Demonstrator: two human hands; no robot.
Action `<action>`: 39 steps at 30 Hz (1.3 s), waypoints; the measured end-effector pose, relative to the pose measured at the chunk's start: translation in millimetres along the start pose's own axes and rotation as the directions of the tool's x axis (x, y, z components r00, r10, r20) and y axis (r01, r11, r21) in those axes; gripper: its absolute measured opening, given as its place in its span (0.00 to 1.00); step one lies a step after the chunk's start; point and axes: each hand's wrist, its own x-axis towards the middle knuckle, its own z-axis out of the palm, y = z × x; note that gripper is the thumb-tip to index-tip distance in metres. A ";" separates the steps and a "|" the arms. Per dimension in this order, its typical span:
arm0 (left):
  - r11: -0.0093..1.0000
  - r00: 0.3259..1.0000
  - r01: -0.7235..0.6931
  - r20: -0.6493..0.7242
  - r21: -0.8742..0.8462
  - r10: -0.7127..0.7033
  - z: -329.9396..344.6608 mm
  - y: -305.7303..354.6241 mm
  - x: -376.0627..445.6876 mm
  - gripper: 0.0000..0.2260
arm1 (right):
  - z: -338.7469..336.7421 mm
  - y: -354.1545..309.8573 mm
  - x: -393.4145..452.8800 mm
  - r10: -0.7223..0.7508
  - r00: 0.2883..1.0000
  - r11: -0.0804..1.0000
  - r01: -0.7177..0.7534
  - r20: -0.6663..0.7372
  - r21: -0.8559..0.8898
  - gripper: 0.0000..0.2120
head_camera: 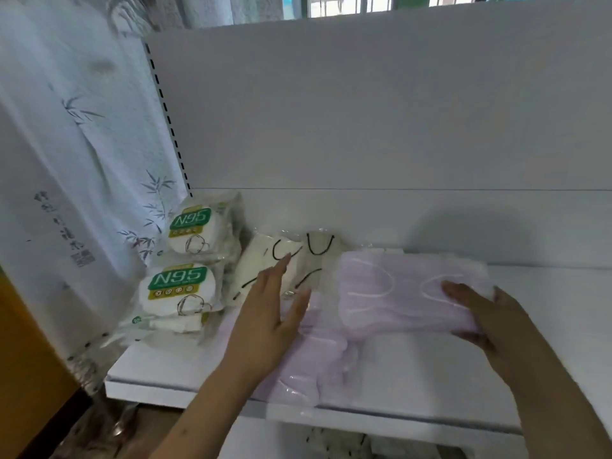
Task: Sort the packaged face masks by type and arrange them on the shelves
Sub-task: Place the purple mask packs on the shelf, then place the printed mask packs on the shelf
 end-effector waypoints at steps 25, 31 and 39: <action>0.847 0.838 -0.522 0.130 -0.096 0.531 122.7 68.9 -120.1 0.18 | -12.4 28.3 -28.1 -0.583 0.810 0.647 0.506 0.058 -0.570 0.30; 0.970 0.894 -0.112 0.405 -0.215 0.193 156.7 6.3 -176.9 0.25 | -11.8 88.5 -96.2 -0.718 0.587 0.688 0.518 -0.373 -0.508 0.06; 0.933 0.795 0.353 0.549 -0.070 -0.259 241.5 -105.4 -226.1 0.30 | -17.7 313.5 -117.9 -0.288 0.839 0.856 0.009 -0.462 -0.517 0.13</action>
